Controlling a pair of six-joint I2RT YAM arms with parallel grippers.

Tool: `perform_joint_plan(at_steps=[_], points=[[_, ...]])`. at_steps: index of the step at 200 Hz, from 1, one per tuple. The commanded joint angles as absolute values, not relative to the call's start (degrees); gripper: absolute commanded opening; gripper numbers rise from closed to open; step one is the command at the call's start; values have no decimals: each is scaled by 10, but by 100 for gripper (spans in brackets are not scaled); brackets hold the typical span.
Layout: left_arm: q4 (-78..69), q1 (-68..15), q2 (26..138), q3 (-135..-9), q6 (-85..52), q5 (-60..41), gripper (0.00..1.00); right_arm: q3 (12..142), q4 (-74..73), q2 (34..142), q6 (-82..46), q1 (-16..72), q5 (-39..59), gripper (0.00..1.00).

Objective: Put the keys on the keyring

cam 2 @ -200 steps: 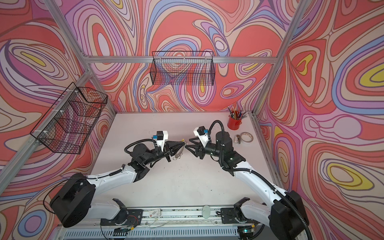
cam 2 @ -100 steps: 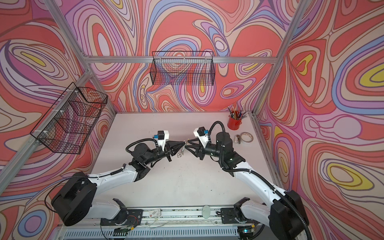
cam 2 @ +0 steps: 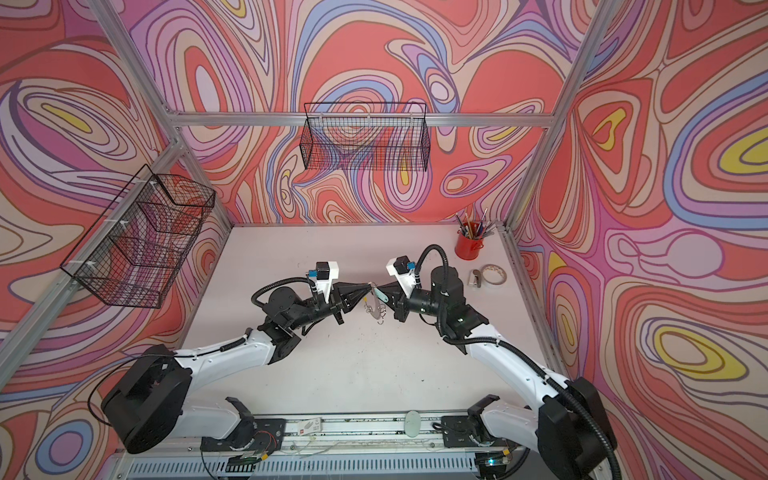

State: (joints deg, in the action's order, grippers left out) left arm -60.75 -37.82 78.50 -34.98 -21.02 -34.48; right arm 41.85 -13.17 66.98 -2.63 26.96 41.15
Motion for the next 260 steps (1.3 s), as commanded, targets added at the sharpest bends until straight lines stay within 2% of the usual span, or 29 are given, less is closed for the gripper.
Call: perform_joint_plan(at_steps=[1, 58, 108, 152, 180, 209, 231, 260], points=[[-650, -381, 762, -370, -227, -356, 0, 416, -125, 681, -13, 269, 401, 0], [-690, -389, 788, -371, -228, -323, 0, 431, -96, 701, 15, 297, 379, 0], [-747, -390, 818, -352, -243, -302, 0, 414, -97, 675, 7, 298, 334, 1], [-747, -390, 813, -338, -236, -300, 0, 391, -94, 637, -27, 276, 273, 22], [-748, -390, 820, -341, -237, -303, 0, 373, -73, 603, -25, 276, 193, 48], [-750, -390, 826, -349, -238, -314, 0, 390, -21, 587, -39, 266, 119, 51], [-750, -390, 830, -352, -239, -328, 0, 392, -54, 567, -78, 236, 176, 53], [-751, -383, 837, -359, -246, -365, 0, 399, -131, 553, -109, 233, 275, 62]])
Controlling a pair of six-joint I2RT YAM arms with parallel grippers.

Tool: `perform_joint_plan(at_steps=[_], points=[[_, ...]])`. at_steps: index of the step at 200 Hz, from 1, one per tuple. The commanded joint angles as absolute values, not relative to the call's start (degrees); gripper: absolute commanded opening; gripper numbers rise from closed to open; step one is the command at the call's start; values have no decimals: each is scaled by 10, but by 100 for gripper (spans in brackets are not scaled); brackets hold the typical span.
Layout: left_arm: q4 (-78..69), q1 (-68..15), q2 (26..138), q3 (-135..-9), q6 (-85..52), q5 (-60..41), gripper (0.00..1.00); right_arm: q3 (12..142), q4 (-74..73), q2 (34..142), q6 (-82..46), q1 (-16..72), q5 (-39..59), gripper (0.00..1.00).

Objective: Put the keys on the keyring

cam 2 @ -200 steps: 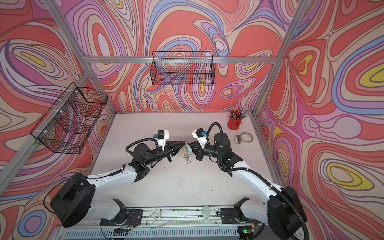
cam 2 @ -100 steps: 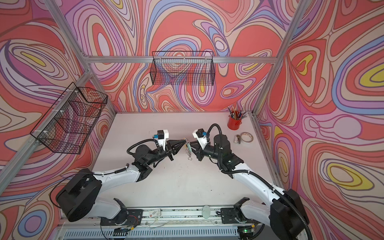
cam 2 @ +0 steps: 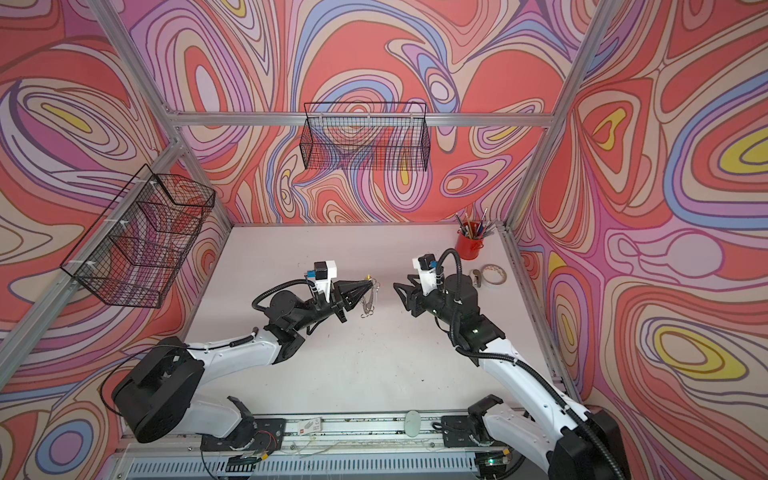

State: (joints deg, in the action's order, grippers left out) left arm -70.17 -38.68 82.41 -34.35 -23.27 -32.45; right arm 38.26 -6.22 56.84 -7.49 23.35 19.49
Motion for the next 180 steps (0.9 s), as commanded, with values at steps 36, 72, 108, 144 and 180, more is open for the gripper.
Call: perform_joint_plan(at_steps=[36, 72, 108, 144, 180], points=[[-751, -374, 841, -366, -254, -386, 0, 441, -166, 607, -110, 232, 430, 58], [-751, -372, 839, -370, -256, -395, 0, 455, -169, 654, -115, 232, 495, 44], [-751, -369, 836, -367, -259, -390, 0, 441, -185, 653, -119, 232, 503, 37], [-751, -367, 832, -372, -261, -391, 0, 430, -195, 660, -126, 232, 512, 31], [-751, -366, 829, -373, -262, -388, 0, 427, -190, 667, -121, 232, 513, 24]])
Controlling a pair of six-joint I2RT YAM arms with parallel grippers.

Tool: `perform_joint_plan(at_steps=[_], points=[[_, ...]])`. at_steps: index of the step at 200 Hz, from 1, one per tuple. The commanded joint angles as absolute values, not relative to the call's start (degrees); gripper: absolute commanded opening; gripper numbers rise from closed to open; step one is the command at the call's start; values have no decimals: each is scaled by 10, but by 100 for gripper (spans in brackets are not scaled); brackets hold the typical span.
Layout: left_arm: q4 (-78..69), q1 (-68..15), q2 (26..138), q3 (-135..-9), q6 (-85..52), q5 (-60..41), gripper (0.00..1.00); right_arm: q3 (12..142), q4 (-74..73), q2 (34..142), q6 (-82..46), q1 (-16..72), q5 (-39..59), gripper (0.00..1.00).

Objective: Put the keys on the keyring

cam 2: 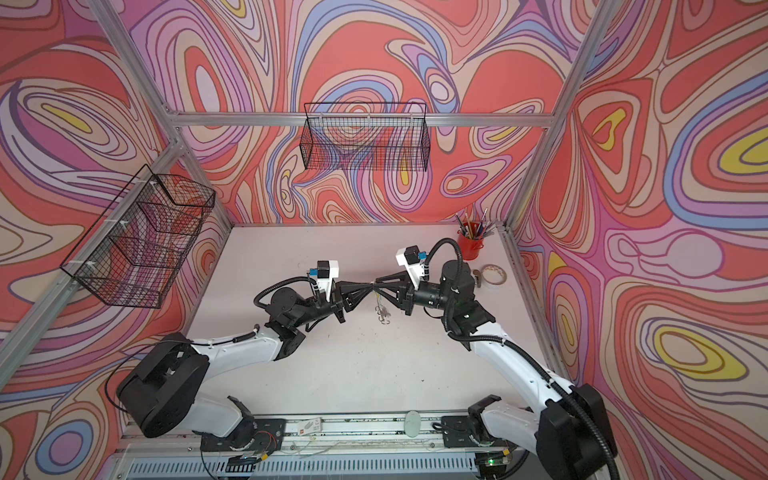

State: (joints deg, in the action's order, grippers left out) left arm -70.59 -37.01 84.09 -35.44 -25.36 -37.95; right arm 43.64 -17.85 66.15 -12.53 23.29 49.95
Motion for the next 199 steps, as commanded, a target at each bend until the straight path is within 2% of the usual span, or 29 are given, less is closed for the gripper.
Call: perform_joint_plan(at_steps=[1, 40, 71, 105, 141, 176, 199], points=[[-751, -366, 829, -373, -262, -388, 0, 427, -190, 668, -121, 232, 513, 24], [-751, -366, 831, -374, -265, -393, 0, 426, -195, 673, -123, 231, 518, 16], [-751, -367, 832, -372, -265, -395, 0, 426, -200, 676, -125, 232, 518, 0], [-751, -365, 832, -370, -267, -398, 0, 421, -201, 673, -122, 232, 512, 0], [-742, -351, 831, -369, -294, -421, 0, 413, -189, 656, -97, 232, 463, 0], [-591, -346, 780, -369, -250, -435, 20, 426, -145, 653, -29, 232, 457, 0], [-433, -337, 722, -379, -196, -440, 35, 435, -130, 656, 0, 232, 457, 0]])
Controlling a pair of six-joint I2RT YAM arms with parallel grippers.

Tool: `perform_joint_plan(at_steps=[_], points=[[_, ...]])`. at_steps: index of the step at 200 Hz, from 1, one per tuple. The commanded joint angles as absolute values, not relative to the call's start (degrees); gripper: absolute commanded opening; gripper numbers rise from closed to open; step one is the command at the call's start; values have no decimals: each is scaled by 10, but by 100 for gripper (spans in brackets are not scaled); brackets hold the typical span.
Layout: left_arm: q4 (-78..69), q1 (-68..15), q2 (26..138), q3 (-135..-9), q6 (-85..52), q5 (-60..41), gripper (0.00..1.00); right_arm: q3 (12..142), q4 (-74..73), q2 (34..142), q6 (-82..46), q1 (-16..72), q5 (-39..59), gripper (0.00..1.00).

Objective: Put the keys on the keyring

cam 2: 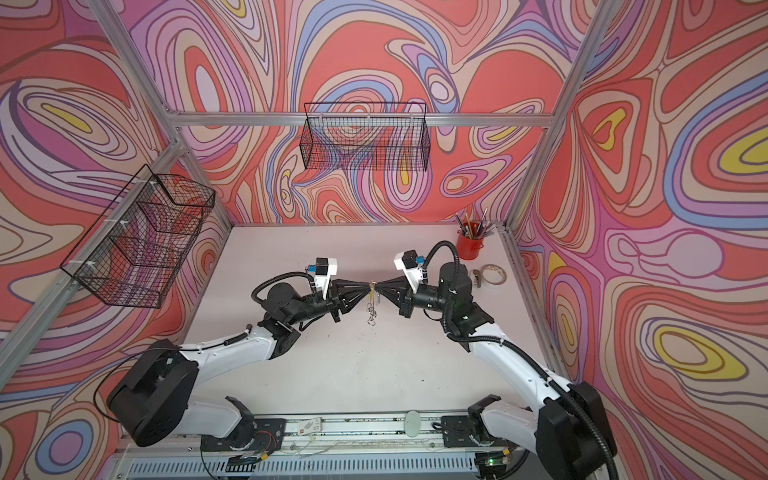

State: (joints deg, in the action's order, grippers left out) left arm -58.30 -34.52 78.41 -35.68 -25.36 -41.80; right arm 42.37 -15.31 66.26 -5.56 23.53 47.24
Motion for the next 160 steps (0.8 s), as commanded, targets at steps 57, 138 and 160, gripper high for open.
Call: perform_joint_plan(at_steps=[57, 138, 160], points=[[201, -333, 645, -575, 178, -423, 55, 439, -110, 651, 53, 234, 464, 0], [428, -344, 832, -842, 305, -417, 41, 440, -100, 652, 67, 235, 496, 0], [445, -354, 868, -880, 310, -397, 41, 442, -101, 655, 66, 236, 501, 0]])
